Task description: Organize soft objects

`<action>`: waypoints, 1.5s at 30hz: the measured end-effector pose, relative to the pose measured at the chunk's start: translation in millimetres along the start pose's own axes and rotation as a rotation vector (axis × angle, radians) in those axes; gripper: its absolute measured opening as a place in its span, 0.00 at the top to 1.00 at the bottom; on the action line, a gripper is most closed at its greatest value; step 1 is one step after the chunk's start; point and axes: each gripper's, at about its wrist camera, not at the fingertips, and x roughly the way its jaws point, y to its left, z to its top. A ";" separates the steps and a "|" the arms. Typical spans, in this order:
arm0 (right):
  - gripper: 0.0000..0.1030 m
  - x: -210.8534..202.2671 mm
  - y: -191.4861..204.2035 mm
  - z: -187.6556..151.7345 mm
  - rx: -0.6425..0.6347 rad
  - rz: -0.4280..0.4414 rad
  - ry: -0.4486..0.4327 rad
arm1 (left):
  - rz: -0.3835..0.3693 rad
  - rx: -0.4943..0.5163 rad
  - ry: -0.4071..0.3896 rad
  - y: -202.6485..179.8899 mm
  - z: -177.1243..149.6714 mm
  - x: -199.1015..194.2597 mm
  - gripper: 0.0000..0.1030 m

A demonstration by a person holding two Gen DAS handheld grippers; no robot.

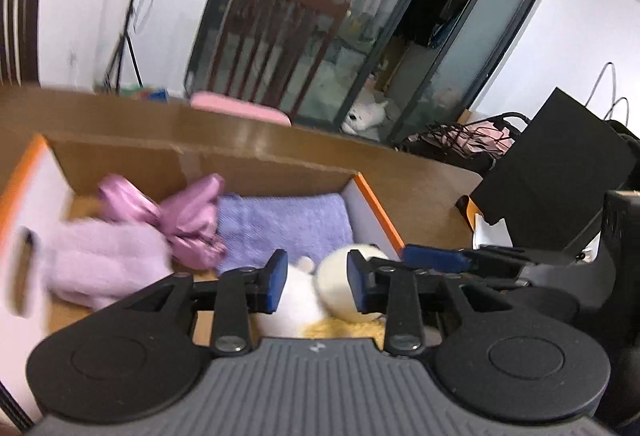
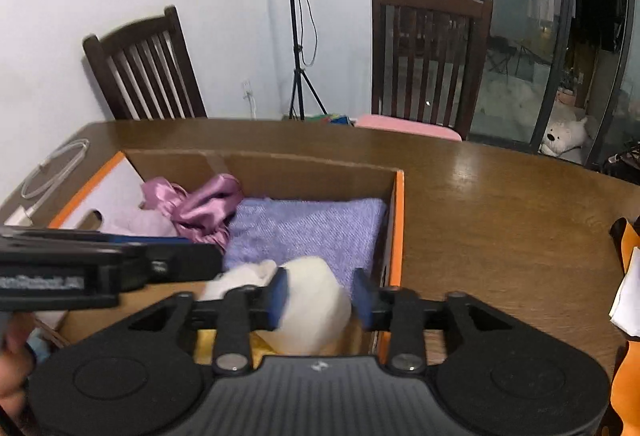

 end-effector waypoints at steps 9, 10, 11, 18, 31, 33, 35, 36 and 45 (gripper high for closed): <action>0.53 -113.1 10.7 -4.7 -0.088 -0.053 -0.152 | 0.151 0.211 -0.107 6.9 -27.4 -145.0 0.49; 0.50 -129.9 15.0 -7.6 -0.106 -0.062 -0.175 | 0.171 0.226 -0.121 8.6 -33.3 -160.1 0.45; 0.49 -143.5 18.2 -10.0 -0.115 -0.066 -0.194 | 0.186 0.234 -0.132 10.1 -38.4 -173.0 0.41; 0.43 -195.0 47.4 -60.0 -0.078 0.050 -0.285 | 0.201 0.185 -0.221 19.8 -102.2 -237.1 0.31; 0.33 -220.4 91.0 -267.7 0.068 0.097 -0.237 | 0.256 0.100 -0.203 24.9 -276.4 -281.1 0.20; 0.33 -219.9 89.1 -277.0 0.069 0.076 -0.214 | 0.255 0.109 -0.203 24.1 -275.0 -280.6 0.20; 0.33 -221.8 87.8 -279.9 0.083 0.046 -0.220 | 0.236 0.102 -0.216 23.9 -268.6 -279.1 0.20; 0.33 -223.5 83.4 -278.1 0.102 0.037 -0.232 | 0.217 0.095 -0.224 24.0 -265.3 -277.8 0.20; 0.35 -195.1 41.1 -234.8 0.161 0.045 -0.277 | -0.018 0.053 -0.191 -7.7 -211.7 -201.1 0.45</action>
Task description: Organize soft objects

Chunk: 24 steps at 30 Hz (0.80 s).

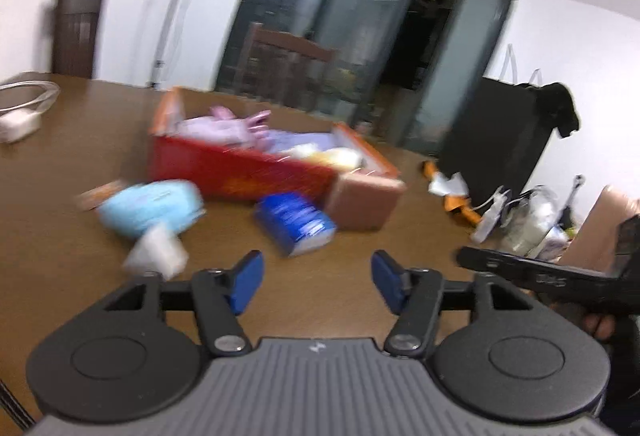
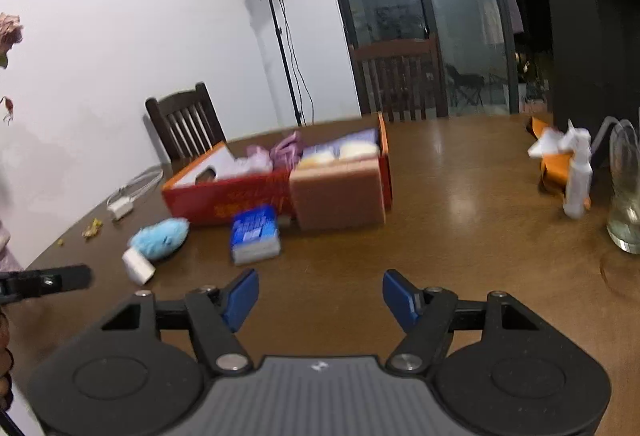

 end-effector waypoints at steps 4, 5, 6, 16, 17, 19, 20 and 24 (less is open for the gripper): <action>0.49 47.1 -27.4 37.8 0.068 0.042 -0.022 | -0.024 -0.035 -0.010 -15.8 35.8 67.7 0.49; 0.52 61.9 -35.4 46.4 0.092 0.049 -0.020 | -0.044 -0.053 -0.002 -17.2 44.1 87.5 0.50; 0.54 76.7 -42.6 53.5 0.113 0.049 -0.016 | -0.046 -0.072 0.015 -17.8 50.5 106.8 0.50; 0.73 143.0 -83.7 61.2 0.272 0.138 0.035 | -0.060 -0.201 0.085 -5.9 55.2 181.0 0.73; 0.73 138.2 -80.7 61.4 0.265 0.139 0.031 | -0.071 -0.210 0.077 -7.2 55.9 174.2 0.73; 0.73 116.5 -70.7 62.1 0.235 0.153 -0.006 | -0.102 -0.189 0.039 -14.2 57.6 148.9 0.73; 0.73 104.7 -65.3 61.6 0.223 0.159 -0.028 | -0.117 -0.169 0.024 -17.2 54.6 132.8 0.73; 0.73 55.7 -34.2 34.2 0.183 0.208 -0.047 | -0.132 -0.129 0.001 -16.0 24.2 66.6 0.73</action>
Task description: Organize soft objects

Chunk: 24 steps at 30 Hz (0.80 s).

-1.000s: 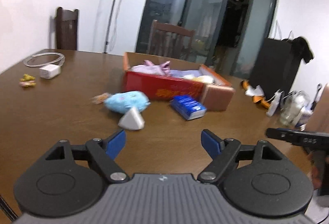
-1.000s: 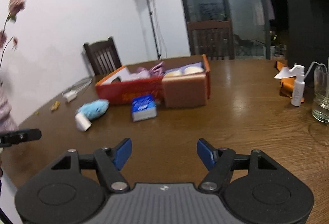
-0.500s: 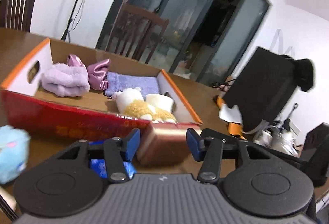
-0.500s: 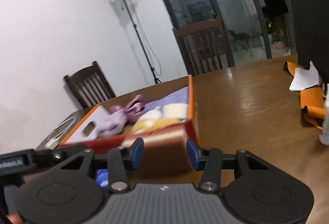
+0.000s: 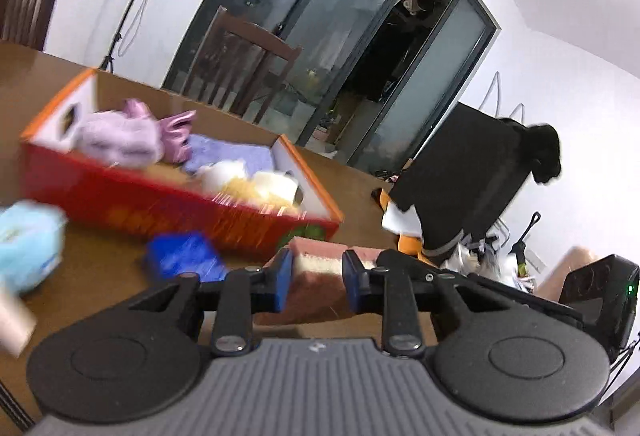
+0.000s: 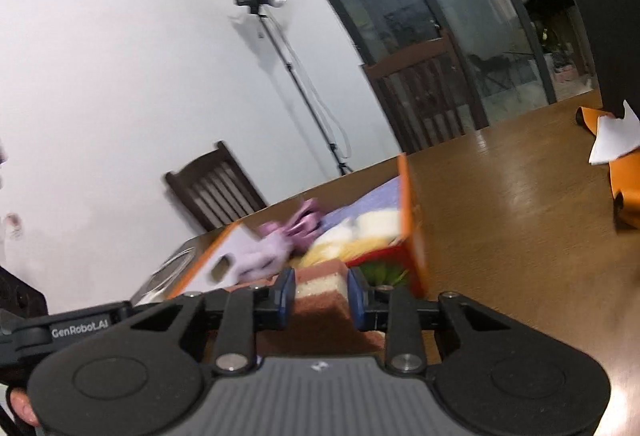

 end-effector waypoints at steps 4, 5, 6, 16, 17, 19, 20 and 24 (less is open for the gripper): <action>0.73 -19.7 37.2 -53.8 -0.066 0.026 0.073 | 0.069 -0.025 0.024 13.4 -41.6 -47.9 0.73; 0.73 -22.9 44.4 -62.6 -0.071 0.029 0.094 | 0.083 -0.033 0.036 16.2 -52.4 -59.5 0.73; 0.73 -27.2 51.2 -73.3 -0.072 0.037 0.115 | 0.089 -0.045 0.038 18.1 -60.9 -70.9 0.73; 0.66 -91.0 70.2 -109.6 -0.005 0.049 0.176 | 0.054 -0.106 -0.015 32.6 -88.6 -146.0 0.65; 0.66 -89.2 70.3 -109.0 0.001 0.035 0.178 | 0.060 -0.106 -0.002 31.9 -88.9 -141.9 0.65; 0.66 -81.3 71.8 -107.8 0.002 0.026 0.178 | 0.065 -0.097 0.027 28.5 -91.0 -135.7 0.64; 0.66 -80.3 71.9 -108.9 0.002 0.029 0.183 | 0.067 -0.099 0.042 27.4 -92.8 -132.7 0.62; 0.66 -72.0 71.6 -114.9 0.009 0.034 0.215 | 0.047 -0.098 0.099 31.1 -100.6 -130.9 0.60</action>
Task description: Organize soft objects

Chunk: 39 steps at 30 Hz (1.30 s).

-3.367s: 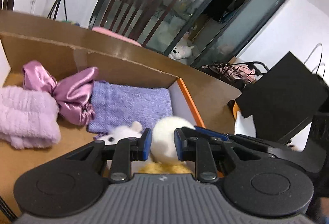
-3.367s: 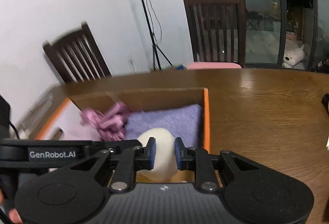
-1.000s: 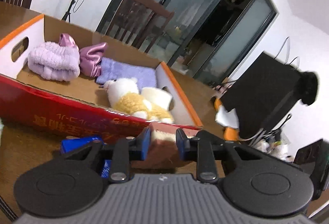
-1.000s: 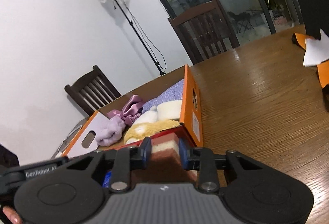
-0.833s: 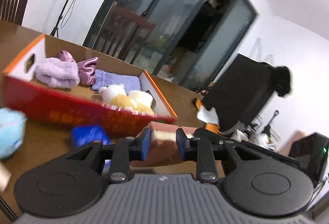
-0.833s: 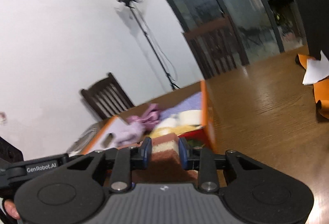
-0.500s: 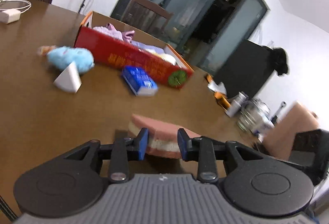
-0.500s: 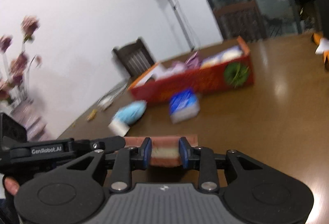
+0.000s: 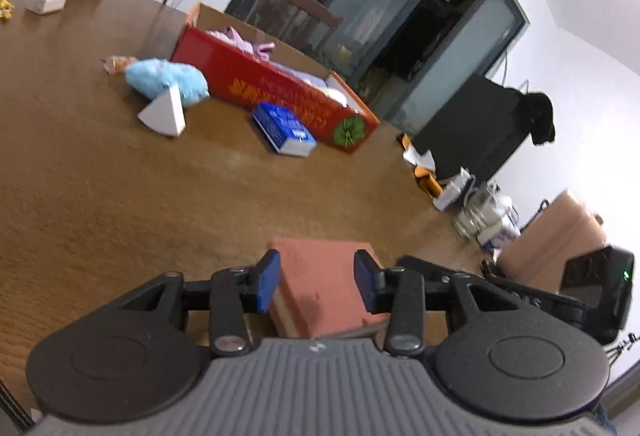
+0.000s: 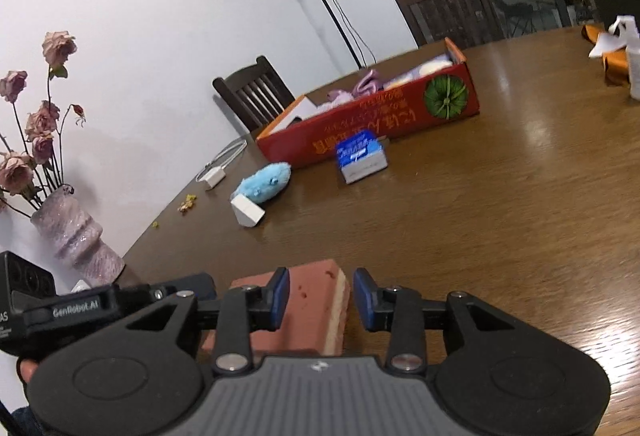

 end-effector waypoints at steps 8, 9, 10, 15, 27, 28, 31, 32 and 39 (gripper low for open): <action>0.70 24.1 1.9 4.3 0.020 0.055 0.079 | 0.033 0.053 0.013 -1.7 5.8 15.4 0.69; 0.70 25.4 6.8 11.8 -0.009 0.046 0.068 | 0.025 0.068 -0.016 -3.6 15.5 15.7 0.69; 0.70 26.7 9.7 21.1 -0.017 0.047 0.052 | 0.012 0.077 -0.046 -4.3 28.0 16.5 0.69; 0.70 49.7 24.5 106.6 -0.093 0.062 -0.083 | -0.029 0.185 -0.188 -9.6 127.4 38.1 0.69; 0.70 223.0 4.5 258.2 -0.004 0.016 0.000 | 0.175 0.183 -0.054 42.6 265.2 152.1 0.69; 0.70 236.1 0.8 257.4 -0.002 0.003 0.034 | 0.203 0.191 -0.026 47.2 262.8 159.9 0.69; 0.70 260.3 -1.1 246.8 -0.021 -0.021 0.100 | 0.264 0.223 0.017 55.7 255.1 171.0 0.59; 0.70 266.4 -1.0 243.0 -0.027 -0.018 0.119 | 0.271 0.234 0.011 58.2 252.6 171.2 0.56; 0.61 286.5 5.7 222.3 -0.040 -0.021 0.207 | 0.277 0.210 -0.017 69.0 261.6 142.8 0.54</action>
